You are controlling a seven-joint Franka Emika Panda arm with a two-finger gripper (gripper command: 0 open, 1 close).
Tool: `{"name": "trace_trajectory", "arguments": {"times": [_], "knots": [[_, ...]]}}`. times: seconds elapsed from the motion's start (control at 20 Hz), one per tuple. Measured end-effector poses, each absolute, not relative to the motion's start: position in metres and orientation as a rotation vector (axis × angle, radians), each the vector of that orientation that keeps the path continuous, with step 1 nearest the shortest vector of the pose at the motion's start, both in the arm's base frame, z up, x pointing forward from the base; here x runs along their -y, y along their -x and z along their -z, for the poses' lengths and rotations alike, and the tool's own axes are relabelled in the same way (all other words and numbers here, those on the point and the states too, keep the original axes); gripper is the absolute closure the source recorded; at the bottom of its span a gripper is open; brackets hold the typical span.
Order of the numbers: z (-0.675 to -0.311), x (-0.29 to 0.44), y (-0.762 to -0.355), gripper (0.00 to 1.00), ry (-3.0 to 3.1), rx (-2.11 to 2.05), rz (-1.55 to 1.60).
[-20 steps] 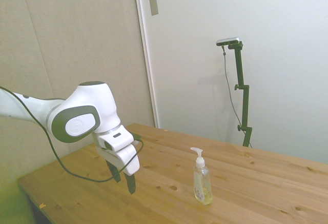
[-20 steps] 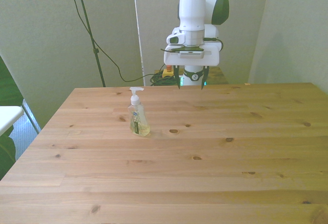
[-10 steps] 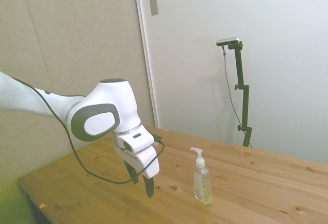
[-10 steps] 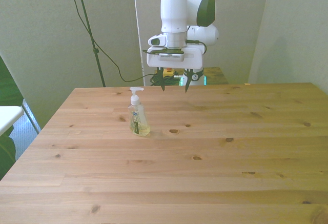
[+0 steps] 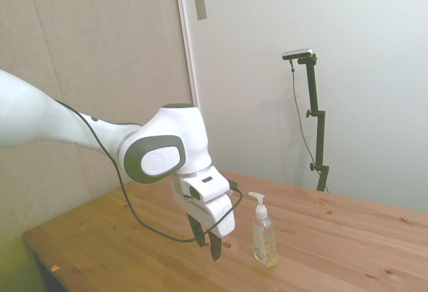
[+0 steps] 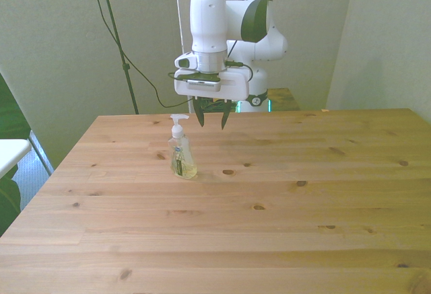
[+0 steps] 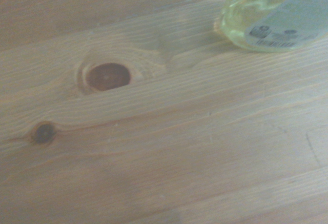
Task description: Knock down the sanitizer
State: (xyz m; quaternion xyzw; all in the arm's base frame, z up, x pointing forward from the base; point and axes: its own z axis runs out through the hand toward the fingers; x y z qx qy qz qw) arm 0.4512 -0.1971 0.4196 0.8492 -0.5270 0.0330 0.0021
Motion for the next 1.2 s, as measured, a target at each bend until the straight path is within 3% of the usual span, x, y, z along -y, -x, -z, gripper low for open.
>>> {"name": "trace_trajectory", "arguments": {"times": [1.2], "knots": [[-0.418, 0.265, -0.545, 1.00, -2.655, 1.681, -0.071]]}}
